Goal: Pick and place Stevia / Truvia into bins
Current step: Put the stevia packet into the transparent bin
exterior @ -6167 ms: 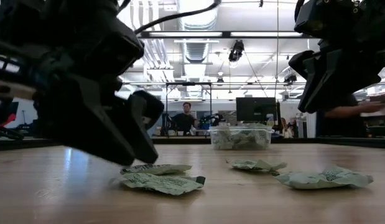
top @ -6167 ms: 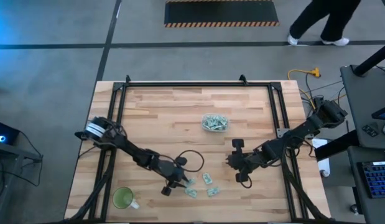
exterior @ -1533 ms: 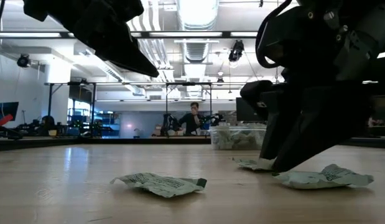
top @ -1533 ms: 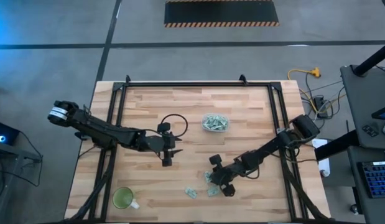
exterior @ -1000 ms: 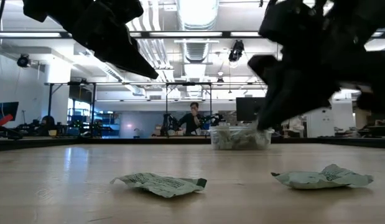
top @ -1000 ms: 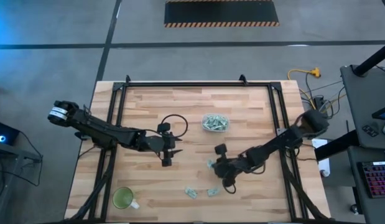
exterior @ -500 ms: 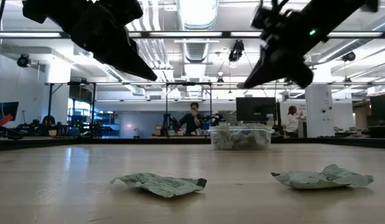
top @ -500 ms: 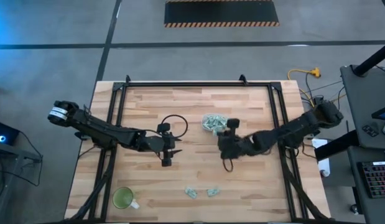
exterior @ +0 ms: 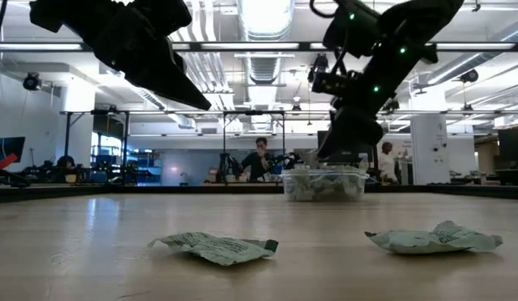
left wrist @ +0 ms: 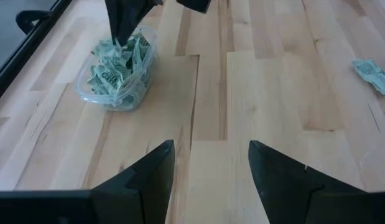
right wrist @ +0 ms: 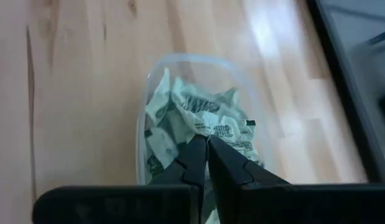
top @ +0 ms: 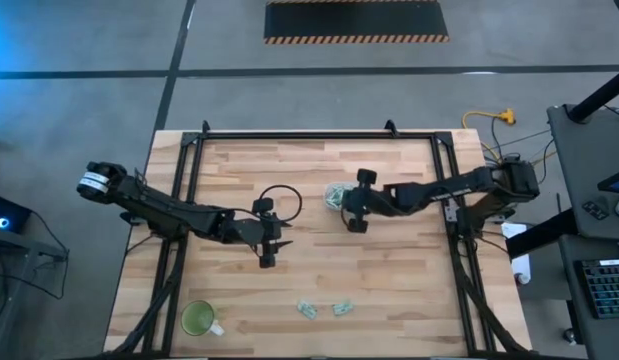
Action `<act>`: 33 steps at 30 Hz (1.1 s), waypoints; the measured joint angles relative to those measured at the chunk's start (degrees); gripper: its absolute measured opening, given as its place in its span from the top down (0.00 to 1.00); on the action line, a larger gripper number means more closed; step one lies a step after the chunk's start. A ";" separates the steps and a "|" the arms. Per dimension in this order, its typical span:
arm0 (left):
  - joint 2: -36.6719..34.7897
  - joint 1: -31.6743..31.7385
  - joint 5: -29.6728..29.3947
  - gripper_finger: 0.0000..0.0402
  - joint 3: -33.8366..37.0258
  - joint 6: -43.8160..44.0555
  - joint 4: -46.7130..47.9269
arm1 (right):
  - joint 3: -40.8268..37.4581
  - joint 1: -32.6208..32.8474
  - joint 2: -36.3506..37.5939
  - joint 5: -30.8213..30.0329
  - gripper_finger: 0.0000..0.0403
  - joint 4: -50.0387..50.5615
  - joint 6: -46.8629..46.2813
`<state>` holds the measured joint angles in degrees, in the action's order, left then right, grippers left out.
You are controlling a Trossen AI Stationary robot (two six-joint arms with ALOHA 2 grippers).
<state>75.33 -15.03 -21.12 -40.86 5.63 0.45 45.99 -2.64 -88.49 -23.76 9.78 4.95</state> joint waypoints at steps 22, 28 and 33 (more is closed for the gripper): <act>9.15 -1.14 20.83 0.53 0.17 0.06 -11.09 | 0.07 2.25 5.72 7.51 0.60 6.91 -3.12; 18.68 -5.43 28.06 0.53 -1.08 -0.10 -20.78 | -0.15 9.50 8.99 14.01 0.61 7.52 -3.18; 24.49 -8.57 28.06 0.53 -2.98 0.07 -25.94 | -0.26 16.29 9.88 15.29 0.64 7.49 -5.27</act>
<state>99.82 -23.59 6.93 -43.84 5.69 -25.49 45.74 13.65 -78.61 -8.47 17.27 -0.32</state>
